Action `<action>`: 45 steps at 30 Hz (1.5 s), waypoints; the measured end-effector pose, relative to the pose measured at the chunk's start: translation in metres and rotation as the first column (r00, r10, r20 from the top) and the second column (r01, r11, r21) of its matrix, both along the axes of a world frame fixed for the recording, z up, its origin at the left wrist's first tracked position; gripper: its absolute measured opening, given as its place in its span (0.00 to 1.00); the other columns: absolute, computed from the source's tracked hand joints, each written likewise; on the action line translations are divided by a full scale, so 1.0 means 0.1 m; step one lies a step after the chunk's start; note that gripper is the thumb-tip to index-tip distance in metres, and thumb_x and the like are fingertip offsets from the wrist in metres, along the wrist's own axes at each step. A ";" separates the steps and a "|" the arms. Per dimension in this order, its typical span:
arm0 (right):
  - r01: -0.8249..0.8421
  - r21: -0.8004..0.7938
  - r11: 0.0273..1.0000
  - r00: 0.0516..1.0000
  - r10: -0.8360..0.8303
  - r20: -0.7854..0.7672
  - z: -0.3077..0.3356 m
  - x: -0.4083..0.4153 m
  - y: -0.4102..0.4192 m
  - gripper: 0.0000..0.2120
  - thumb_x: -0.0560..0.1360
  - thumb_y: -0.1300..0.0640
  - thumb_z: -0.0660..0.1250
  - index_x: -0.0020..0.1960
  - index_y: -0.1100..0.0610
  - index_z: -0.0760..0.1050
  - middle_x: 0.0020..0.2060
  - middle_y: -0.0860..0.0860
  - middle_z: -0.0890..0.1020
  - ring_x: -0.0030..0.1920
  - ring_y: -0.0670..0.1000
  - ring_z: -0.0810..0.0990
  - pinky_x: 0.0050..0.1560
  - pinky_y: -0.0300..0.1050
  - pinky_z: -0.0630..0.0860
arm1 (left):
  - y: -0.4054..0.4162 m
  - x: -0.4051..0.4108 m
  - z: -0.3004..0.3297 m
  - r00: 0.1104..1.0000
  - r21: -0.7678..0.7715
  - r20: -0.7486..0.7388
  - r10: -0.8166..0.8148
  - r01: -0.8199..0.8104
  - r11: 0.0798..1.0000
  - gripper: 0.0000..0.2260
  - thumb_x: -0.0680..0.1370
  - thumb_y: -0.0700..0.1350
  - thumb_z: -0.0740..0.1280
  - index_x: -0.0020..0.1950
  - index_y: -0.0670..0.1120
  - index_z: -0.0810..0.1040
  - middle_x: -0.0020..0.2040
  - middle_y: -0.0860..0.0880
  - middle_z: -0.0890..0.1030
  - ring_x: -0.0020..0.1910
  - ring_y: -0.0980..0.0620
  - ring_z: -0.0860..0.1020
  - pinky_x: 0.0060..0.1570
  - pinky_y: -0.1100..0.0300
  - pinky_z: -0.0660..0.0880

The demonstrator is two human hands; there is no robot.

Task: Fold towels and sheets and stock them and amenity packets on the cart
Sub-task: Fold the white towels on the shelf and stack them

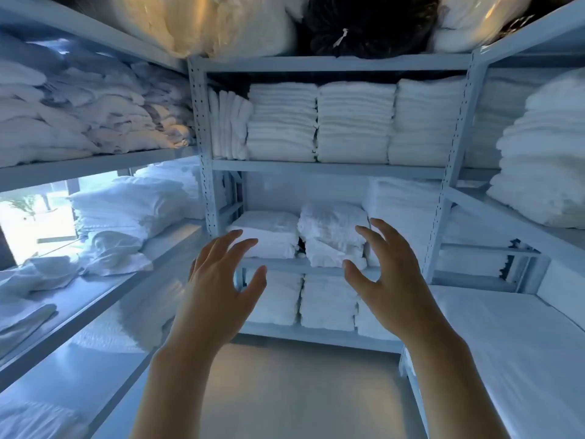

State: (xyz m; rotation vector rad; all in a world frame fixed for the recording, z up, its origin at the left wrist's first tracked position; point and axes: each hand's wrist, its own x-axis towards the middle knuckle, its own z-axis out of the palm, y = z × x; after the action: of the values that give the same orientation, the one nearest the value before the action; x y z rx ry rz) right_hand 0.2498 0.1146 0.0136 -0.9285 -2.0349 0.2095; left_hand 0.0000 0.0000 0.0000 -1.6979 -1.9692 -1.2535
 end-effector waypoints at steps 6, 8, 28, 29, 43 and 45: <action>-0.143 -0.004 0.990 0.990 0.143 0.009 -0.06 -0.50 0.23 0.30 0.78 0.39 0.63 0.77 0.48 0.67 0.80 0.45 0.61 0.81 0.48 0.57 0.78 0.61 0.60 | -0.17 -0.35 0.03 0.989 0.001 -0.028 0.147 -0.147 0.989 0.24 0.78 0.62 0.61 0.72 0.57 0.75 0.75 0.57 0.70 0.76 0.54 0.65 0.75 0.47 0.66; -0.201 -0.013 0.980 0.980 0.201 0.012 -0.07 -0.75 0.21 0.30 0.78 0.38 0.62 0.77 0.48 0.67 0.80 0.44 0.61 0.81 0.48 0.56 0.78 0.63 0.60 | -0.36 -0.54 0.02 0.975 -0.011 -0.050 0.216 -0.217 0.976 0.23 0.79 0.62 0.61 0.72 0.56 0.74 0.76 0.56 0.70 0.76 0.52 0.66 0.75 0.46 0.66; -0.554 0.058 0.831 0.821 0.533 0.205 0.02 -2.85 -1.34 0.34 0.79 0.31 0.54 0.80 0.46 0.62 0.82 0.45 0.55 0.83 0.52 0.50 0.80 0.68 0.47 | -2.74 -1.64 0.04 0.690 -0.039 -0.103 0.716 -0.722 0.690 0.30 0.76 0.69 0.57 0.76 0.59 0.71 0.80 0.54 0.63 0.82 0.46 0.54 0.76 0.31 0.58; -0.562 0.066 0.824 0.816 0.540 0.208 0.03 -2.91 -1.43 0.34 0.78 0.30 0.54 0.79 0.46 0.62 0.82 0.45 0.55 0.83 0.52 0.50 0.80 0.69 0.48 | -2.85 -1.68 0.03 0.679 -0.040 -0.097 0.728 -0.733 0.679 0.30 0.76 0.69 0.57 0.76 0.59 0.70 0.81 0.54 0.63 0.82 0.46 0.54 0.76 0.32 0.58; -0.701 0.066 0.710 0.707 0.679 0.200 -0.13 -3.79 -2.69 0.34 0.77 0.30 0.54 0.77 0.45 0.65 0.81 0.45 0.57 0.83 0.51 0.50 0.79 0.69 0.48 | -4.26 -2.00 -0.11 0.541 -0.079 0.006 0.841 -0.838 0.540 0.31 0.76 0.68 0.59 0.76 0.57 0.71 0.81 0.52 0.64 0.82 0.44 0.56 0.78 0.35 0.56; -0.726 0.070 0.685 0.683 0.704 0.196 -0.15 -3.92 -2.86 0.34 0.76 0.30 0.53 0.77 0.45 0.66 0.80 0.45 0.59 0.82 0.50 0.51 0.79 0.70 0.49 | -4.46 -2.02 -0.15 0.517 -0.079 0.016 0.856 -0.853 0.516 0.32 0.76 0.69 0.57 0.76 0.56 0.72 0.80 0.51 0.65 0.81 0.45 0.56 0.78 0.36 0.56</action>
State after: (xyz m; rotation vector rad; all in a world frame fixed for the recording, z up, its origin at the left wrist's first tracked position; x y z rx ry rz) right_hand -0.1418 -0.1710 -0.0016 0.0067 -2.4402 0.4178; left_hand -0.2020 -0.4457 -0.0149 -0.4487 -2.3835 -0.8214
